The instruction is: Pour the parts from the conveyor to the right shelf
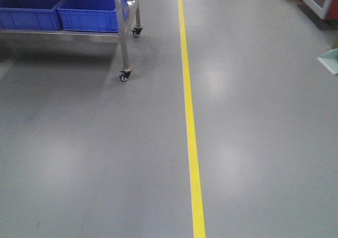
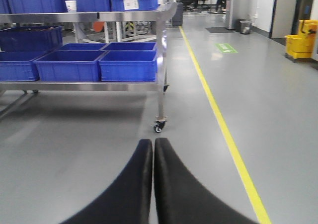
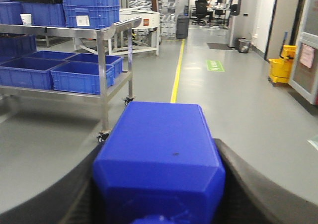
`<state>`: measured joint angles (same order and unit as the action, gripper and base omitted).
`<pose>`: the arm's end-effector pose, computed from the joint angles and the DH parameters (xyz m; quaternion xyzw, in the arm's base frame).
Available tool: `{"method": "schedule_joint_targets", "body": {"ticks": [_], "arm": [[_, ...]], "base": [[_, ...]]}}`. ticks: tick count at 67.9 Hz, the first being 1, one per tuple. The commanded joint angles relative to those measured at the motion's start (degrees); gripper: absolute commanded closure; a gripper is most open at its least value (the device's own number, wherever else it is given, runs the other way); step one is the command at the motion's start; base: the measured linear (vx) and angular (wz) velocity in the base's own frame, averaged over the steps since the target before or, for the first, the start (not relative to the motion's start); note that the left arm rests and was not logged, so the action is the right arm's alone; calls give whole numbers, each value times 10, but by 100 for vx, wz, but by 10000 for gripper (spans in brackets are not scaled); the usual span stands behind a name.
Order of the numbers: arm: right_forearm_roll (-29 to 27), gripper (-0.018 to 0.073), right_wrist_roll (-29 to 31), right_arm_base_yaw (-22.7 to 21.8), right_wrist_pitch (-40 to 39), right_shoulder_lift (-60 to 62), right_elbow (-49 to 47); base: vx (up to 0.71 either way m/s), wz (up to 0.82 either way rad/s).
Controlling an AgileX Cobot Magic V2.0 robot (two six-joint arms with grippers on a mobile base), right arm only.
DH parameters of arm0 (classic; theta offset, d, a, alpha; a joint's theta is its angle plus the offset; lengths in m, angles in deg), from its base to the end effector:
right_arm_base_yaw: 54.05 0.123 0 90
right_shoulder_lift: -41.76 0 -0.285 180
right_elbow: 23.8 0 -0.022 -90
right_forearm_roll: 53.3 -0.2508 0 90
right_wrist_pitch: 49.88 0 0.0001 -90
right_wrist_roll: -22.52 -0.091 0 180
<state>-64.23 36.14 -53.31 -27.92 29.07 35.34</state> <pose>0.0439 0.0070 0.2792 -0.0510 0.7261 0.0095 0.6856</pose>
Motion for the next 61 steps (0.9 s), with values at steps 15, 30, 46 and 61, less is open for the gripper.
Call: {"method": "schedule_joint_targets", "body": {"ticks": [15, 30, 46, 61], "arm": [[-2, 565, 3, -2, -43, -8, -16], [-2, 565, 3, -2, -44, -8, -16], [-2, 565, 3, -2, -44, -8, -16], [-2, 565, 3, -2, -44, -8, -16]], "base": [[63, 30], [63, 33], [62, 31], [58, 33]]}}
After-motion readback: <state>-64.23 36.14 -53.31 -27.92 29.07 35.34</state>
